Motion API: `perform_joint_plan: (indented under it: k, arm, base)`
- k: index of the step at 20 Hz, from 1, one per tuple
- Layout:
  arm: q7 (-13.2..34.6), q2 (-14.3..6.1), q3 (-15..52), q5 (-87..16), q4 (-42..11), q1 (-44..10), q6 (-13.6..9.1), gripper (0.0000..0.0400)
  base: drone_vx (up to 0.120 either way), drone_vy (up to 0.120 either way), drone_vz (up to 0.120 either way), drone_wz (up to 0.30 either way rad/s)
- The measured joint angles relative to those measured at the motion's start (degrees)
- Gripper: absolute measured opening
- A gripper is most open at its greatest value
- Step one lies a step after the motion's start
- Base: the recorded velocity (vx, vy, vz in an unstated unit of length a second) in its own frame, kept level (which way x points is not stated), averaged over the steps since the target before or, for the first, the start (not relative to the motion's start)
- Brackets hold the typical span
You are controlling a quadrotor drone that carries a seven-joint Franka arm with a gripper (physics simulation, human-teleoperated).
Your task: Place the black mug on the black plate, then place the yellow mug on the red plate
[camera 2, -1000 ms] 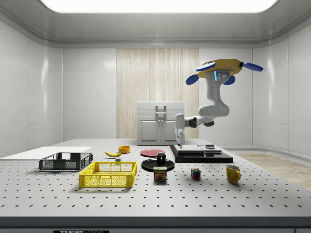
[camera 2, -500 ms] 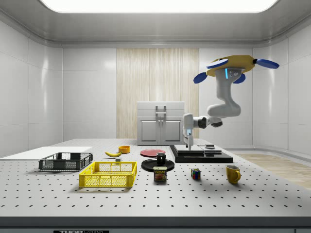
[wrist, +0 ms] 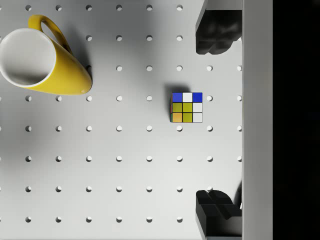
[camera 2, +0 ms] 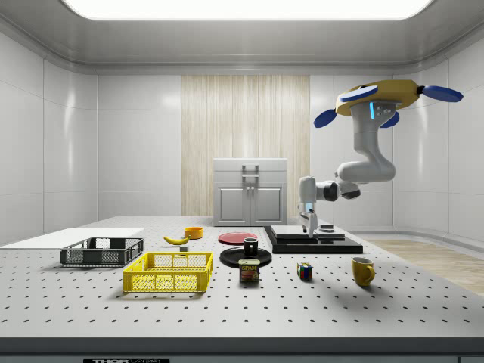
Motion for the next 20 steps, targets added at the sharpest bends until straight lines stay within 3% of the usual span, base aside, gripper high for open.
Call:
perform_joint_plan:
  k: [5, 10, 12, 20]
  arm:
    - [-0.01, 0.03, -0.01, -0.01, 0.00, 0.01, -0.03, 0.0400]
    - [-0.02, 0.05, -0.01, -0.02, 0.00, 0.02, -0.05, 0.0400]
    - [-0.02, 0.06, -0.01, -0.03, -0.01, 0.03, -0.06, 0.0400]
    - [-0.04, 0.10, -0.02, -0.05, -0.01, 0.05, -0.09, 0.0400]
  base:
    - [-0.120, 0.120, -0.072, 0.000]
    - [-0.112, 0.120, 0.000, 0.000]
    - [0.000, 0.020, 0.000, 0.000]
    - [-0.120, -0.005, 0.000, 0.000]
